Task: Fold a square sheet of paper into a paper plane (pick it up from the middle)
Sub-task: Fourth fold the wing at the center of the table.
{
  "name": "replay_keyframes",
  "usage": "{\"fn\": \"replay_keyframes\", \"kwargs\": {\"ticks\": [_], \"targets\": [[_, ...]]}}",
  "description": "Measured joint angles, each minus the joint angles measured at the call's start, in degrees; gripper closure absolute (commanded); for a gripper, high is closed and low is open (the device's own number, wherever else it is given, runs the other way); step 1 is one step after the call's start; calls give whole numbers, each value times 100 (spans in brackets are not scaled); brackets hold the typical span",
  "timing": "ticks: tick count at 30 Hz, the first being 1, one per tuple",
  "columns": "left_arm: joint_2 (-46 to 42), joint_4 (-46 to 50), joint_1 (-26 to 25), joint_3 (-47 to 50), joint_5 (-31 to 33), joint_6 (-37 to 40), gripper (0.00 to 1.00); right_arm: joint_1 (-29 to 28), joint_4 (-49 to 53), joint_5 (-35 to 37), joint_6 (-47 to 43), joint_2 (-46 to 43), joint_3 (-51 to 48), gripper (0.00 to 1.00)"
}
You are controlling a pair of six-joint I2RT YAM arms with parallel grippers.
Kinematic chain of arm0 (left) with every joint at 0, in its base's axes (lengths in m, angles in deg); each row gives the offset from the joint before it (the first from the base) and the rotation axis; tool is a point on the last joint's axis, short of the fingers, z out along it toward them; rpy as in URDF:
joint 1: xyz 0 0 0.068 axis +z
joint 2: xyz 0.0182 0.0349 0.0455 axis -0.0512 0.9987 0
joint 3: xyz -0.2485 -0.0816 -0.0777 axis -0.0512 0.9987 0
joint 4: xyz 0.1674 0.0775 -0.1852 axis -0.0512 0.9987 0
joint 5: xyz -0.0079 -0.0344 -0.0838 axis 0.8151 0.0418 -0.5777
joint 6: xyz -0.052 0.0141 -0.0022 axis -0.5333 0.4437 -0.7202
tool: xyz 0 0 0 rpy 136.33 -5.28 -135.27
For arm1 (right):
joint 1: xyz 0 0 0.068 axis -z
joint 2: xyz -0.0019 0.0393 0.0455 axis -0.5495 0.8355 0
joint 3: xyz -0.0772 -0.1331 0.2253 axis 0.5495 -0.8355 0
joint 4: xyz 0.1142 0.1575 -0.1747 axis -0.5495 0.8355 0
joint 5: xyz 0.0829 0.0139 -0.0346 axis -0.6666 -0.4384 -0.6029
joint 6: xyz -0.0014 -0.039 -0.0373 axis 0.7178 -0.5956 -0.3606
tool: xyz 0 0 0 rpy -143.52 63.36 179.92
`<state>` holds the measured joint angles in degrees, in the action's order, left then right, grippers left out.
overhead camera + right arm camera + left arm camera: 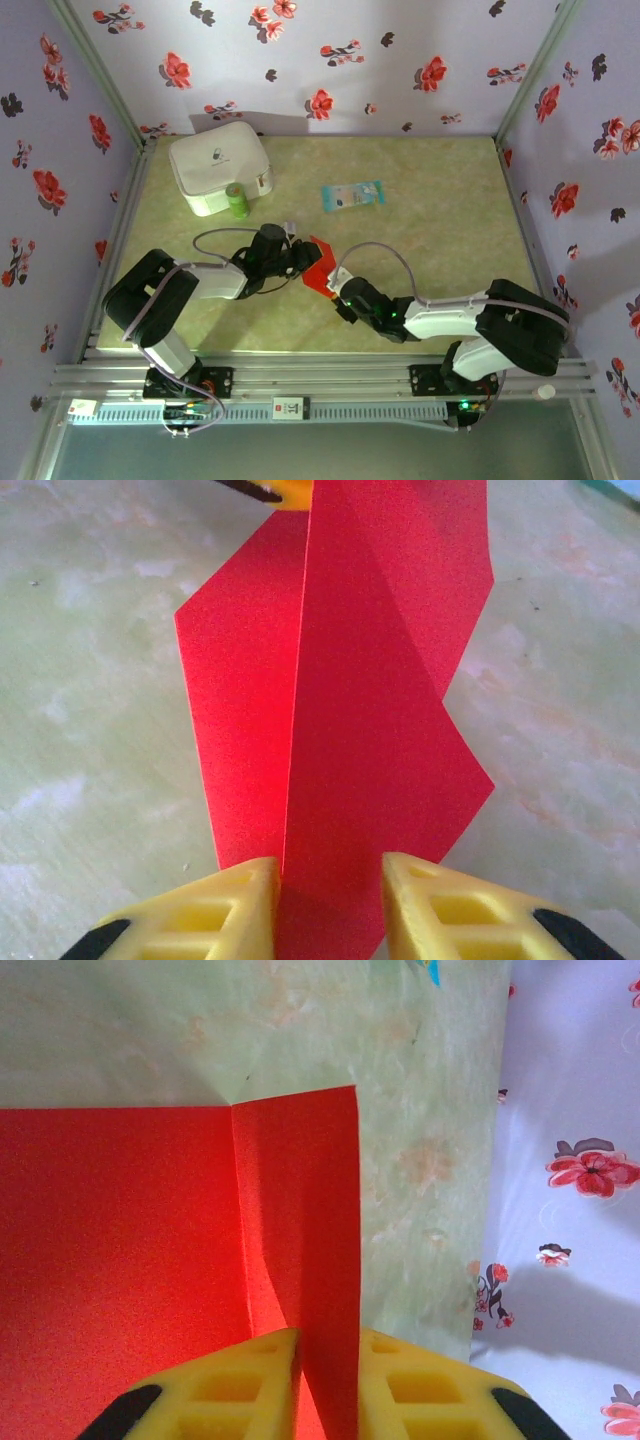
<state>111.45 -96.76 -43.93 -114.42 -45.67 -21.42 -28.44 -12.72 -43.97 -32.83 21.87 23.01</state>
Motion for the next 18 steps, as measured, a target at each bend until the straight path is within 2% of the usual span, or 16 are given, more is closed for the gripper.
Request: {"fn": "replay_keyframes", "kwargs": {"ticks": [8,11,18], "targets": [[0,61,2,-35,0,2,81,-2,-20,17,-17,70,37,79],[0,85,2,-68,0,4,85,-2,-17,17,-15,118,70,81],[0,146,13,-74,0,24,87,-2,-20,15,28,142,83,86]]}}
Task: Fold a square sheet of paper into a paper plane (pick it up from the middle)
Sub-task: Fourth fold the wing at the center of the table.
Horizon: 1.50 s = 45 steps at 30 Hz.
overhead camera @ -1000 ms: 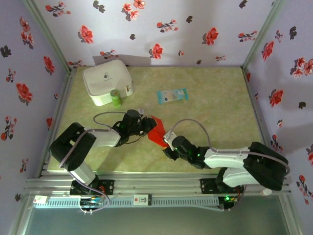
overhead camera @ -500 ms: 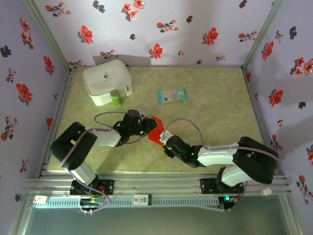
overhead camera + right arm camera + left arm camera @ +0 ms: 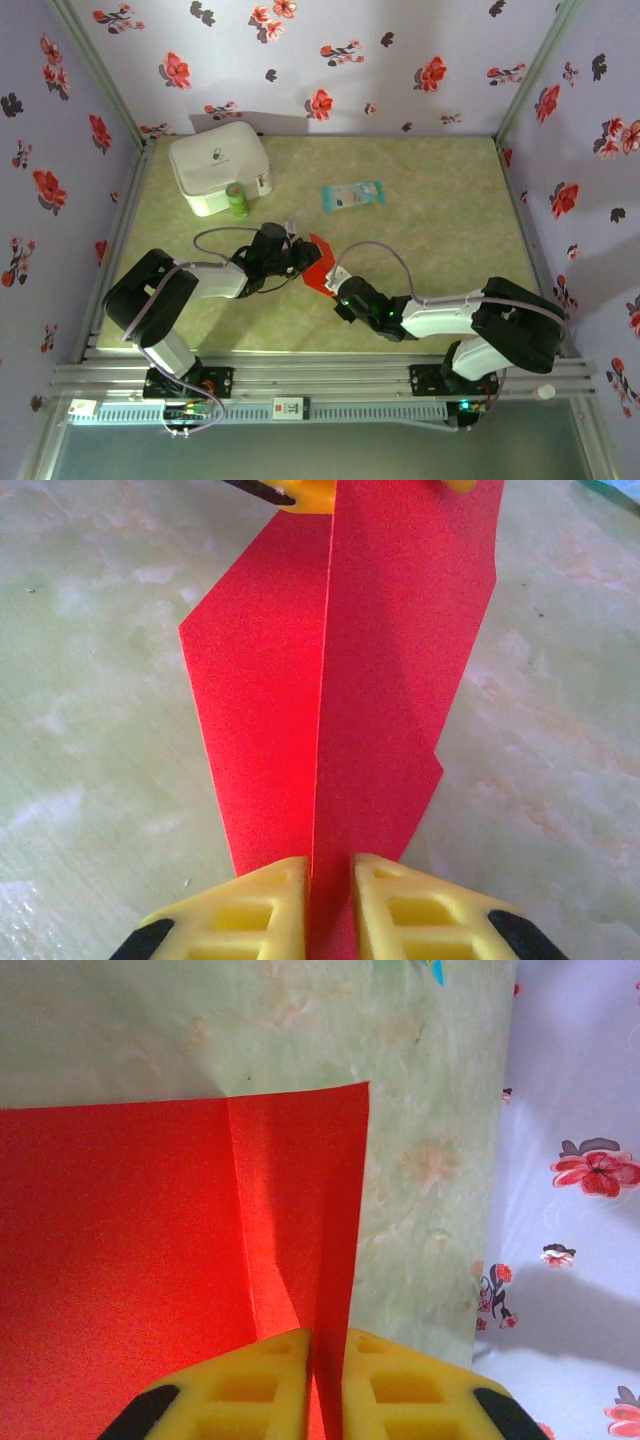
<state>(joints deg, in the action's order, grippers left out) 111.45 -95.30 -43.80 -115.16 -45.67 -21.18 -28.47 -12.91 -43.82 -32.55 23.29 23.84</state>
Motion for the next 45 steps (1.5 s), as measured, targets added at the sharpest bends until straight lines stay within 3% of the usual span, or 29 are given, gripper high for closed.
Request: {"fn": "replay_keyframes", "kwargs": {"ticks": [11,17,22,38,45], "targets": [[-2,26,15,0,2,4,89,0,0,0,138,2,0,92],[-118,186,15,0,55,83,72,0,-76,0,334,66,0,96],[-490,505,35,2,262,162,66,2,-240,-26,592,282,2,97],[-1141,1088,151,262,678,264,65,507,-715,-914,1563,553,44,97],[-1185,1117,157,262,715,289,70,887,-796,-1633,2044,603,46,98]]}}
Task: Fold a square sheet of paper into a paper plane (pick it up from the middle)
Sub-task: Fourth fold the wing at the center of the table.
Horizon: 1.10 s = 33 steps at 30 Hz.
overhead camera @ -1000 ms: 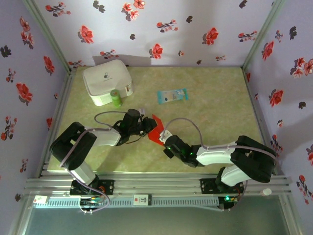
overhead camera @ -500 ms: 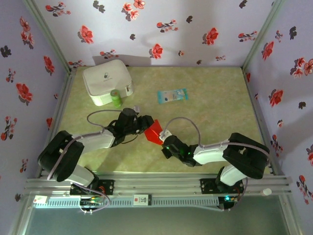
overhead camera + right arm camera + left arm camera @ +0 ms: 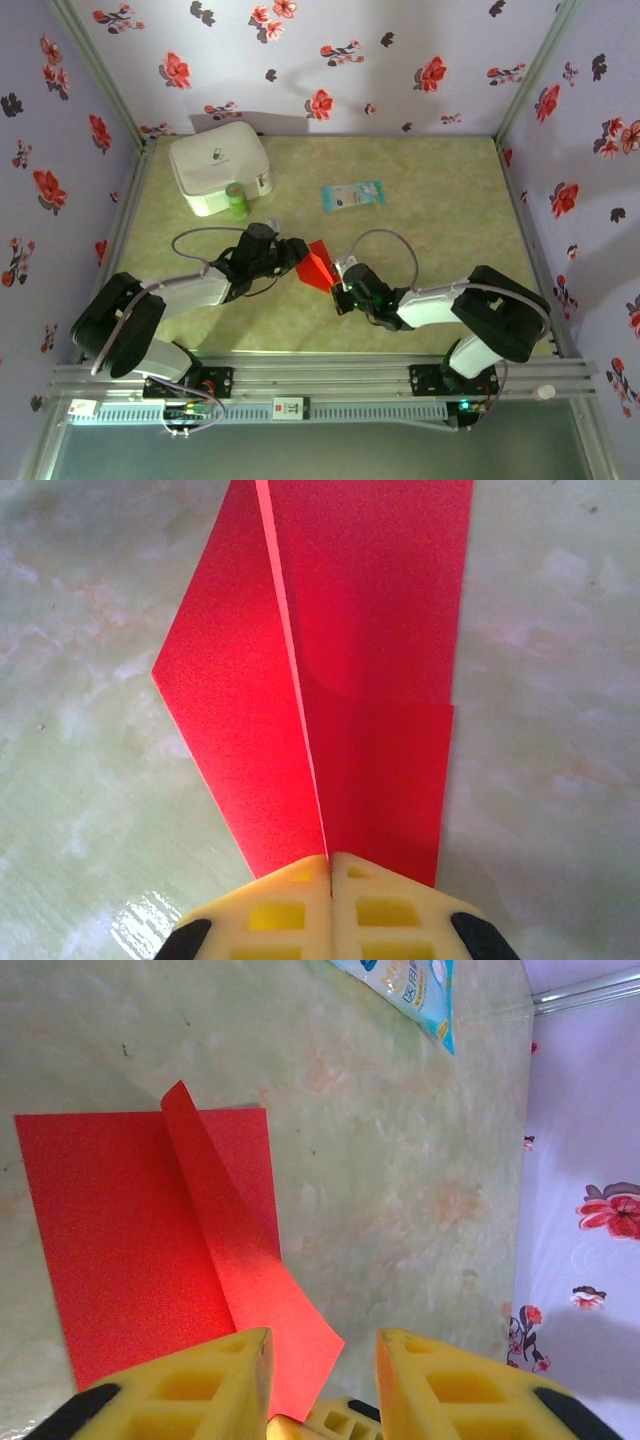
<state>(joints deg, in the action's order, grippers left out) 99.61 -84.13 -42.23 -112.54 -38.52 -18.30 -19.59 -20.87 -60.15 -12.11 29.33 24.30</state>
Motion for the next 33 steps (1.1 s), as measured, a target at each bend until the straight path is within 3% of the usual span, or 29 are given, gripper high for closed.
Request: {"fn": "replay_keyframes", "kwargs": {"ticks": [18,33], "targets": [[2,66,26,4,-4,20,78,621,-55,-1661,1060,400,376,100],[125,63,35,4,-52,133,80,1172,-1134,-2852,2234,938,304,99]]}}
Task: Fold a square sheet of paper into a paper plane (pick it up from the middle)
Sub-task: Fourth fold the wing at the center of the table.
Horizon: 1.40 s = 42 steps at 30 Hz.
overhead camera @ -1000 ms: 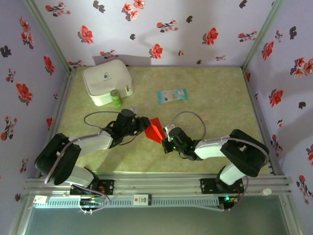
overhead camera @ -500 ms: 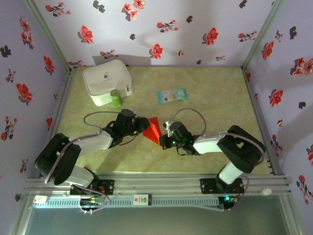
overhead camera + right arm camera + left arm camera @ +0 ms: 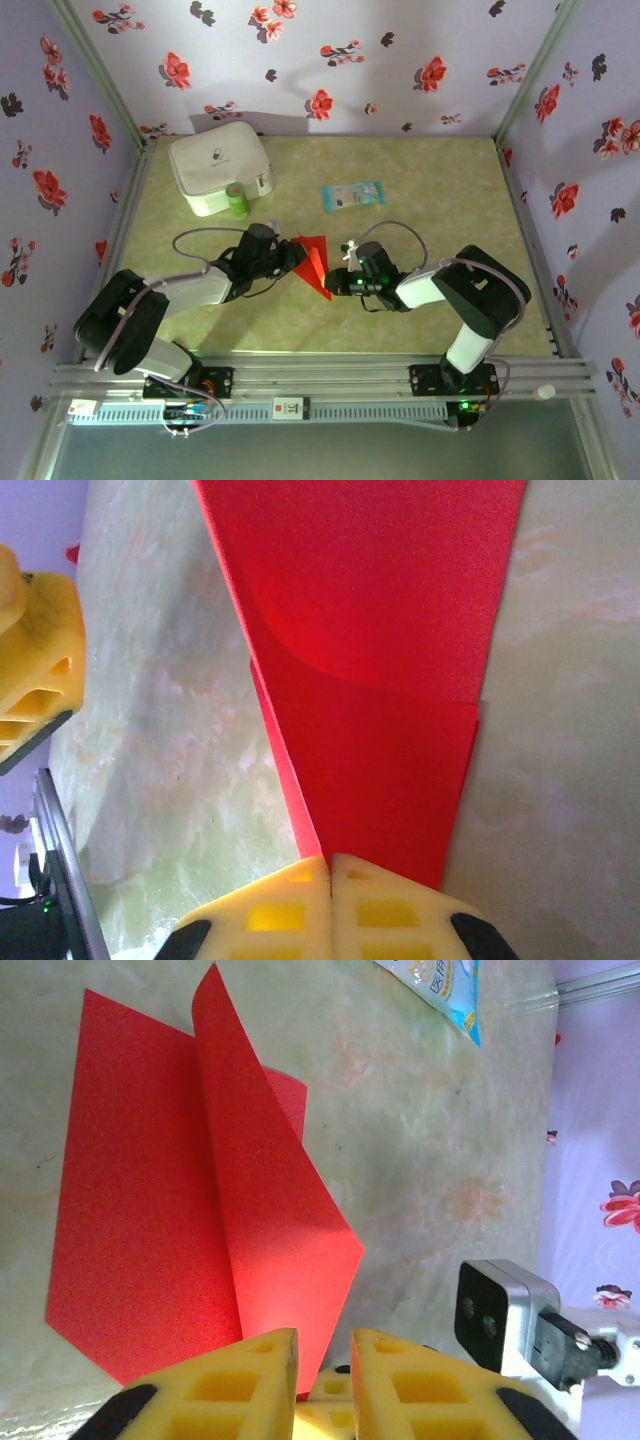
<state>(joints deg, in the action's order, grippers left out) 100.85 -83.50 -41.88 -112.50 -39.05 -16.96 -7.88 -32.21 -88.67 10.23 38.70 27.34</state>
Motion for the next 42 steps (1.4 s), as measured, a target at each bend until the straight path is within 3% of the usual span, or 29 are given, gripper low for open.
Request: {"fn": "replay_keyframes", "kwargs": {"ticks": [20,42], "targets": [[472,-94,11,-127,-332,162,89,256,-708,-391,667,164,-330,100],[1464,-654,11,-647,-916,382,89,496,-1268,-785,1029,487,-404,100]]}}
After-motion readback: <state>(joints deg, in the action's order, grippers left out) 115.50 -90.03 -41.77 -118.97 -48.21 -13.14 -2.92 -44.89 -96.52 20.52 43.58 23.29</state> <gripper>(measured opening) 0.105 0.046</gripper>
